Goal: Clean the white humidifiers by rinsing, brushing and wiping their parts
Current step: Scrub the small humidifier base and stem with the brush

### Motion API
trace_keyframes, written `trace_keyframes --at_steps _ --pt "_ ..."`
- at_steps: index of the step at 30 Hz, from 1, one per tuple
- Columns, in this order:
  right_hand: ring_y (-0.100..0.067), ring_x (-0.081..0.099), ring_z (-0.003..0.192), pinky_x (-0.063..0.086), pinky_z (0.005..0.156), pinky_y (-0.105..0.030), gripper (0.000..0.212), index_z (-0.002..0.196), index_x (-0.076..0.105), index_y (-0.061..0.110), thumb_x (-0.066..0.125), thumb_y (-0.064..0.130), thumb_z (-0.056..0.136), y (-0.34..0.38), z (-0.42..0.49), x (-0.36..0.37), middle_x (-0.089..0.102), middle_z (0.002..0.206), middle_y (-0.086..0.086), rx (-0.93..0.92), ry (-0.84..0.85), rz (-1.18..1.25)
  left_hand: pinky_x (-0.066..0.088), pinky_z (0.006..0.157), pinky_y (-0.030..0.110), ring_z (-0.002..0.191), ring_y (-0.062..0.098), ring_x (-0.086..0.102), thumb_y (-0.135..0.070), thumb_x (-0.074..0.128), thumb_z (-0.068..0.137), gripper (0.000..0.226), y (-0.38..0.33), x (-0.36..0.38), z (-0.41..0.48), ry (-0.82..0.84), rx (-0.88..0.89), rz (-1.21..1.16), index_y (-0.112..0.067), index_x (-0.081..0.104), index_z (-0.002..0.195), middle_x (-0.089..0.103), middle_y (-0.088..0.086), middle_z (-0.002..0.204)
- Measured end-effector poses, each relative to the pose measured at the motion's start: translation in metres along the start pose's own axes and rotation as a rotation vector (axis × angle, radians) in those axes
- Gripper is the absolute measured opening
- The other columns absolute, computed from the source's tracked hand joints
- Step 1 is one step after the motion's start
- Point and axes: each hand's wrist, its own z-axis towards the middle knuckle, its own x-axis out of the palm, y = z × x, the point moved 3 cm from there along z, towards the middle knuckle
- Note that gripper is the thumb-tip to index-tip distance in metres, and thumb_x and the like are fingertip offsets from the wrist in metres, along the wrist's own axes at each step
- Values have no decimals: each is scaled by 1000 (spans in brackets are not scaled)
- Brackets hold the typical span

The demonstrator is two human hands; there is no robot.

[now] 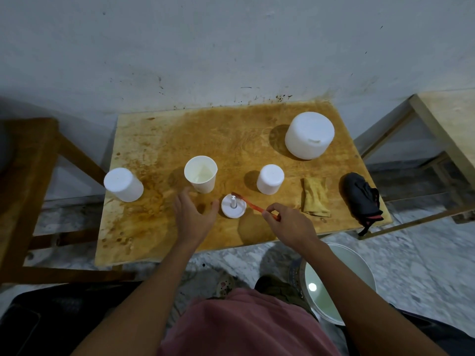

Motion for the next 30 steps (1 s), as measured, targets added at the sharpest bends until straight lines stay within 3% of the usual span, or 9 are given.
trace_keyframes --at_steps 4,8,14,20,30 --pt "-16 62 71 45 57 -28 31 112 60 32 45 55 97 2 6 -1 64 77 6 -34 31 -54 31 102 47 123 23 35 -69 68 65 93 6 17 -23 158 83 201 -17 39 137 40 4 132" --pt "-17 64 78 51 64 -31 32 118 59 37 43 56 97 3 11 -2 68 88 5 -55 73 -120 28 100 44 127 24 35 -67 75 68 90 -4 34 -21 273 113 298 -26 43 141 43 -1 139" --pt "-22 65 89 55 70 -35 35 128 59 37 40 50 101 -1 2 -7 69 98 -1 -117 40 -277 30 95 42 123 23 39 -61 74 72 67 -12 41 -7 306 87 307 -34 55 130 53 -7 129" --pt "-17 63 82 50 65 -31 36 129 61 38 42 48 100 -5 -4 -11 68 90 2 -99 88 -227 28 100 45 127 24 37 -57 74 75 66 -12 42 -7 343 50 273 -33 53 132 51 -7 131" --pt "-22 65 88 48 62 -30 35 130 58 37 41 46 101 6 0 -11 68 97 -1 -96 9 -316 27 99 44 127 22 41 -55 75 74 63 -17 38 -4 380 87 302 -35 53 130 52 -7 130"
